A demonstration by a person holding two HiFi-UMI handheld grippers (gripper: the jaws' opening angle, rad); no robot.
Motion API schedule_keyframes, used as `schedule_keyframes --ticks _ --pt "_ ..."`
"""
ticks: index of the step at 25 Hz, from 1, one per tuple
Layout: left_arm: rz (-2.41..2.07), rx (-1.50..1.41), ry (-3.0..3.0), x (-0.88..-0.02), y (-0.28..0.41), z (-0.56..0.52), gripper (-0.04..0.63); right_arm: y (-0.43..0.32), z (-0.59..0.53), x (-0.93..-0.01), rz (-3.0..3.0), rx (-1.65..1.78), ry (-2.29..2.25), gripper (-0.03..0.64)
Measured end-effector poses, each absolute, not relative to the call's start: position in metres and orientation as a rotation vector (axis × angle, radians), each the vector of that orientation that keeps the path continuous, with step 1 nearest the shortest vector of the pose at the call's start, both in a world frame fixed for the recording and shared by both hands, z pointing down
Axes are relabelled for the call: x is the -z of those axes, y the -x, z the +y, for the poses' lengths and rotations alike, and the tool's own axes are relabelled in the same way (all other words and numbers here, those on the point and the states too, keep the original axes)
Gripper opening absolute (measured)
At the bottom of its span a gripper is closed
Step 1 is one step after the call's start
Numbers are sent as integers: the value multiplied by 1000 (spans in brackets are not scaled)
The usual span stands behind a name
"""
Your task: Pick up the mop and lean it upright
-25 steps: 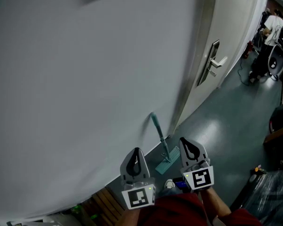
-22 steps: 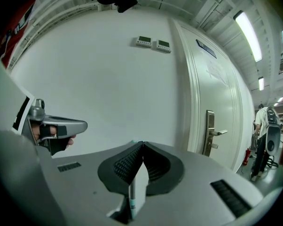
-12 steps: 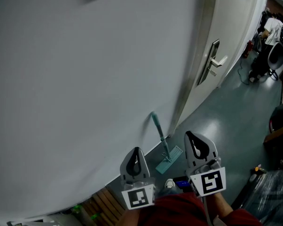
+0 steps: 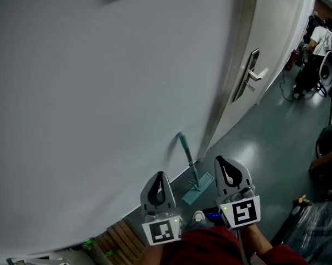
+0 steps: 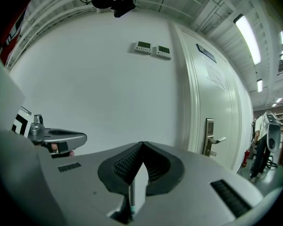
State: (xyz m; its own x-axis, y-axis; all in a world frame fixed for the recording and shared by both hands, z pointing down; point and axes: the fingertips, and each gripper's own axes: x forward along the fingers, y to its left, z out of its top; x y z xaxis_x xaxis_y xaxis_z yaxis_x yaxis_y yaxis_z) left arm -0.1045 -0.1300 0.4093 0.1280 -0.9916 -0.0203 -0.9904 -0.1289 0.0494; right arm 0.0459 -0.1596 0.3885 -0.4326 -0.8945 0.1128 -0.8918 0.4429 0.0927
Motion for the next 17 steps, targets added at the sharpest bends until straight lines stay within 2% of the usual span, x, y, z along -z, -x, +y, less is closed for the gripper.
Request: schedule_keyframes --ticks 17 --pt "-2043 71 -2355 -407 100 -138 14 -50 -162 -395 -2575 56 -1622 17"
